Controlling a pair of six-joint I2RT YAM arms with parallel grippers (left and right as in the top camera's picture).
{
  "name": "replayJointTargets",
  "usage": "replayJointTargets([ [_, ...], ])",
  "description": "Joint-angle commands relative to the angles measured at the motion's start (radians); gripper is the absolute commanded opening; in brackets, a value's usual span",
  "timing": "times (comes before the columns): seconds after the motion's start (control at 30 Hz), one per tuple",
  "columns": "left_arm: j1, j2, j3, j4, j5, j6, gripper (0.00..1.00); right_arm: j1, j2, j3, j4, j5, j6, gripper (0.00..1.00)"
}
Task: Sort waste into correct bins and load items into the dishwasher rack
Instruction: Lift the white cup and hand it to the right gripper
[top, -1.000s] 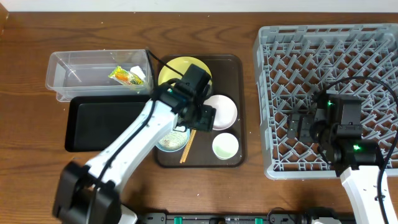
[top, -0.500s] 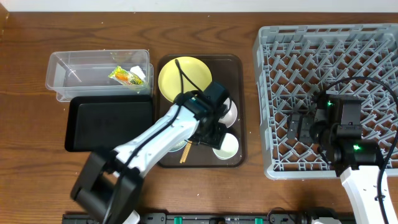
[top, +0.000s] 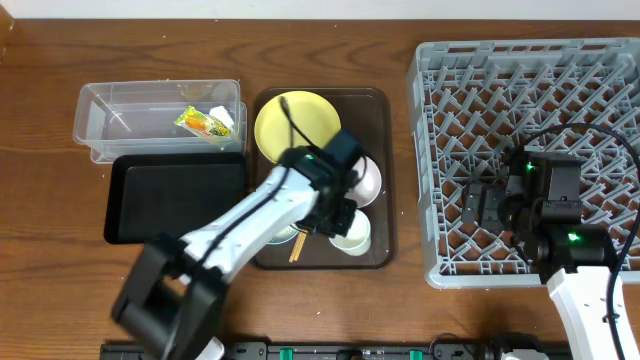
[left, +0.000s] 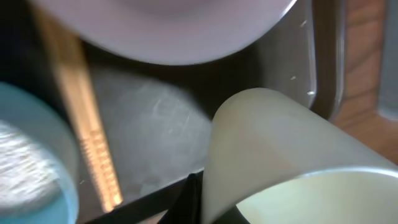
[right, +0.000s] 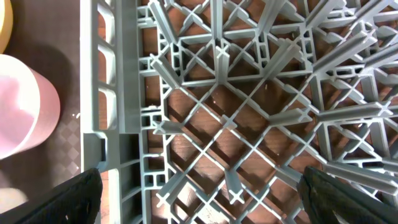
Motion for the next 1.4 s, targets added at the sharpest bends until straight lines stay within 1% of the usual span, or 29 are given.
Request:
replayJointTargets([
  [0.0, 0.073, -0.109, 0.029, -0.003, 0.032, 0.006, 0.06, 0.015, 0.001, 0.021, 0.023, -0.018, 0.022, 0.99],
  [0.07, 0.140, -0.151, 0.029, 0.007, 0.084, 0.006, 0.06, 0.015, 0.002, 0.021, 0.065, -0.063, 0.093, 0.99],
  [0.13, 0.212, -0.173, 0.029, 0.036, 0.155, 0.006, 0.06, 0.015, 0.003, 0.018, 0.118, -0.132, 0.130, 0.99],
  [0.2, 0.296, -0.175, 0.029, 0.096, 0.305, 0.007, 0.06, 0.016, 0.008, 0.011, 0.193, -0.235, 0.128, 0.99],
  [0.23, 0.341, -0.169, 0.026, 0.141, 0.407, 0.006, 0.06, 0.016, 0.015, 0.009, 0.229, -0.295, 0.119, 0.99],
  [0.37, 0.457, -0.120, 0.025, 0.315, 0.793, 0.006, 0.06, 0.016, 0.062, 0.008, 0.298, -0.552, 0.026, 0.99],
  [0.43, 0.482, -0.086, 0.025, 0.366, 0.932, 0.006, 0.06, 0.016, 0.098, 0.008, 0.317, -0.708, -0.051, 0.99],
  [0.5, 0.490, -0.053, 0.025, 0.386, 1.026, 0.007, 0.06, 0.016, 0.136, 0.008, 0.334, -0.846, -0.117, 0.98],
  [0.6, 0.488, -0.008, 0.025, 0.395, 1.107, 0.008, 0.06, 0.016, 0.198, 0.008, 0.370, -1.028, -0.182, 0.95],
  [0.67, 0.482, 0.022, 0.025, 0.399, 1.152, 0.007, 0.06, 0.018, 0.249, 0.008, 0.413, -1.135, -0.198, 0.95],
  [0.83, 0.461, 0.050, 0.025, 0.401, 1.164, 0.006, 0.06, 0.056, 0.344, 0.008, 0.521, -1.232, -0.197, 0.95],
  [1.03, 0.421, 0.049, 0.025, 0.401, 1.164, 0.006, 0.06, 0.135, 0.415, 0.008, 0.690, -1.238, -0.150, 0.96],
  [1.23, 0.406, 0.049, 0.025, 0.401, 1.164, 0.006, 0.06, 0.182, 0.422, 0.008, 0.830, -1.238, -0.091, 0.96],
  [1.37, 0.406, 0.049, 0.025, 0.401, 1.164, 0.006, 0.06, 0.192, 0.422, 0.008, 0.919, -1.239, -0.050, 0.94],
])
